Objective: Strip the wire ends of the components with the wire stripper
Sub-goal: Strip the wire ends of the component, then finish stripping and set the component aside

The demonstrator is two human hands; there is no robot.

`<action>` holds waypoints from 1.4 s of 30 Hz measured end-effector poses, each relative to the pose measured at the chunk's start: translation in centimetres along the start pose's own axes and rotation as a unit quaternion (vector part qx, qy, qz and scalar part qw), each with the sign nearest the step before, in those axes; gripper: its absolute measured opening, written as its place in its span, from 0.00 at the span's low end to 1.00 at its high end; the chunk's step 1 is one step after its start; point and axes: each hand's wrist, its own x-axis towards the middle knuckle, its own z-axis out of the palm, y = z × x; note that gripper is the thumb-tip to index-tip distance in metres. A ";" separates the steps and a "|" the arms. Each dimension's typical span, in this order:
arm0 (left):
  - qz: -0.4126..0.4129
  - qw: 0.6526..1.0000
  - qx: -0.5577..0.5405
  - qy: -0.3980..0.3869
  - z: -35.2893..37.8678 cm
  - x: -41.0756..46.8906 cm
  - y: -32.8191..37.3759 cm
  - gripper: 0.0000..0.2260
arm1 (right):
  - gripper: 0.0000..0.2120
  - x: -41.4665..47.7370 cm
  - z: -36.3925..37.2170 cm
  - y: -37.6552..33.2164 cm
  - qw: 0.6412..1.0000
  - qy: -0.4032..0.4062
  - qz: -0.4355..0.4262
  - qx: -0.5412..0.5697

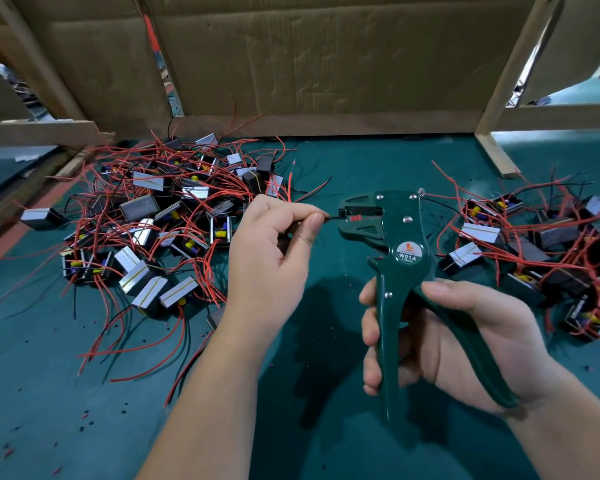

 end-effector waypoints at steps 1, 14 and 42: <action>0.001 1.000 0.004 0.003 0.0 0.0 0.0 0.04 | 0.23 0.0 0.1 0.0 1.000 0.003 0.001 -0.006; 0.007 1.000 -0.011 0.016 0.1 0.0 0.0 0.05 | 0.25 0.3 0.2 0.3 0.999 0.040 0.002 -0.010; -0.081 0.995 -0.030 -0.047 1.2 -0.5 -0.1 0.12 | 0.22 0.8 1.0 0.5 0.978 0.196 -0.067 0.019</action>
